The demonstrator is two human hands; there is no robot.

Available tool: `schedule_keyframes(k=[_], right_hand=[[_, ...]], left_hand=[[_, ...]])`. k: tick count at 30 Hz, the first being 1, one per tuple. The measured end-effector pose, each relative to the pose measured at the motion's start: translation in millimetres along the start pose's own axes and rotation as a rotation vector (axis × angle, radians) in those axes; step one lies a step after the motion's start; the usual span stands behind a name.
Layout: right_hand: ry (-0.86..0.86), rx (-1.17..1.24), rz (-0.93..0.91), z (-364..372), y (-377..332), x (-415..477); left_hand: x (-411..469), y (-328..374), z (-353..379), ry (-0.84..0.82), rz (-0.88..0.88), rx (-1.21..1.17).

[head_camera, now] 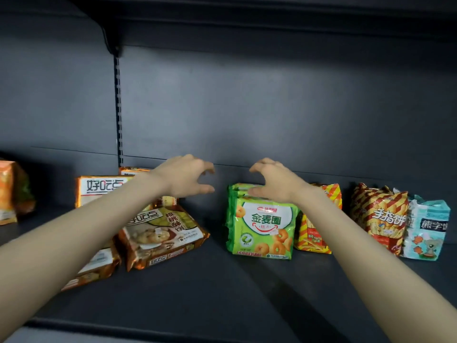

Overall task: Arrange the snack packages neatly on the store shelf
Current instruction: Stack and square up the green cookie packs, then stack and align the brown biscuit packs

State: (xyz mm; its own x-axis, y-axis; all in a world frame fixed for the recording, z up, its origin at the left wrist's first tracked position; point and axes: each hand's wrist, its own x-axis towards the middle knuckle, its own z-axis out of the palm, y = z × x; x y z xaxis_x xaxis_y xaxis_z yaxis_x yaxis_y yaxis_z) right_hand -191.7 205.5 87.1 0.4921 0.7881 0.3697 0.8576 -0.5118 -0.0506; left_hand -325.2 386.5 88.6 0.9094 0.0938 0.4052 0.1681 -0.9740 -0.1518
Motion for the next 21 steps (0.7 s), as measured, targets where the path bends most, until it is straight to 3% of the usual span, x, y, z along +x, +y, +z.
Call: schedule_keyframes(k=[4,10,21], right_hand=[[0.03,0.042,-0.074,3,-40,10],[-0.003,0.09,-0.066,31,-98,22],[-0.145,0.278,0.151,103,-173,24]], left_hand=[[-30,-34,-11,0.022,-0.036,-0.019],[-82,-86,1,-0.073,-0.11,-0.003],[-164,-181,31,-0.339,-0.192,-0.164]])
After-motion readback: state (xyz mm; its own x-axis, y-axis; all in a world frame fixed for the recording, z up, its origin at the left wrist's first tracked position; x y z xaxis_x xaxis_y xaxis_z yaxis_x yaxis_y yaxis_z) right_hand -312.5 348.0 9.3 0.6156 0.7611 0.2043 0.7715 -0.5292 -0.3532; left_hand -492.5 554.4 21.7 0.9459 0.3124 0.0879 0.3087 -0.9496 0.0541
